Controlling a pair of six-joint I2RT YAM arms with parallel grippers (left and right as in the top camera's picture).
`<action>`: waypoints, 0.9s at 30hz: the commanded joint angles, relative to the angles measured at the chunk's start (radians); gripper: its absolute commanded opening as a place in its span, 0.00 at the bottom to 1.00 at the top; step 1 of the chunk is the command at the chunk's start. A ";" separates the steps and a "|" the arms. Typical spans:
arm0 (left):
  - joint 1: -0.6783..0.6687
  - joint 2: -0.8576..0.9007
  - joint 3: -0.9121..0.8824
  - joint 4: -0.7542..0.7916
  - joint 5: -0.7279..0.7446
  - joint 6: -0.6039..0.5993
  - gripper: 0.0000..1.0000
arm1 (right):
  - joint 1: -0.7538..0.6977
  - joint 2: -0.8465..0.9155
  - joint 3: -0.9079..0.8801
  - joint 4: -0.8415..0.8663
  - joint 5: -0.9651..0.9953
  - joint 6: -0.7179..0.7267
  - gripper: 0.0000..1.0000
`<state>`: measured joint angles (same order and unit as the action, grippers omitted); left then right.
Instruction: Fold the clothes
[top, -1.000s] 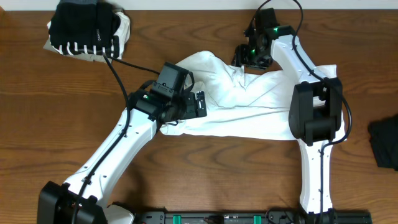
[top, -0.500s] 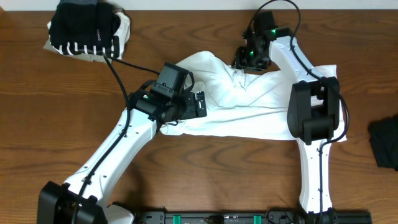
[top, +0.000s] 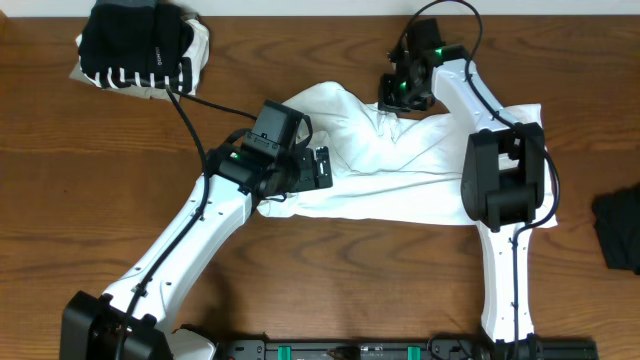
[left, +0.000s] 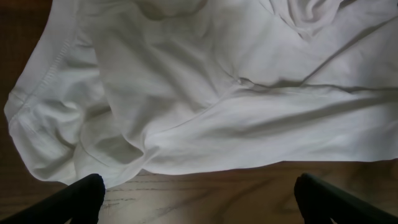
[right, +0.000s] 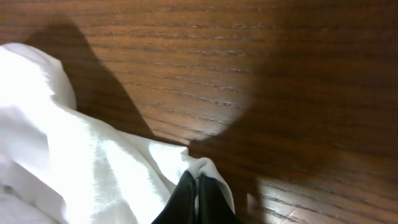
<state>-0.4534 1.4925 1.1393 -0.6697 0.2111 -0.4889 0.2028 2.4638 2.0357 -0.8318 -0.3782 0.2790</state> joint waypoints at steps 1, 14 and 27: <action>0.002 0.006 -0.016 0.001 0.006 0.013 0.99 | -0.014 0.018 0.028 0.003 -0.073 -0.004 0.01; 0.002 0.006 -0.016 0.001 0.006 0.013 0.99 | -0.014 -0.032 0.029 0.043 -0.504 -0.034 0.01; 0.002 0.006 -0.016 0.001 0.005 0.013 0.99 | 0.017 -0.121 0.029 -0.104 -0.624 -0.193 0.01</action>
<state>-0.4534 1.4925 1.1393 -0.6697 0.2111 -0.4889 0.1978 2.4252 2.0430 -0.9054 -0.9482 0.1772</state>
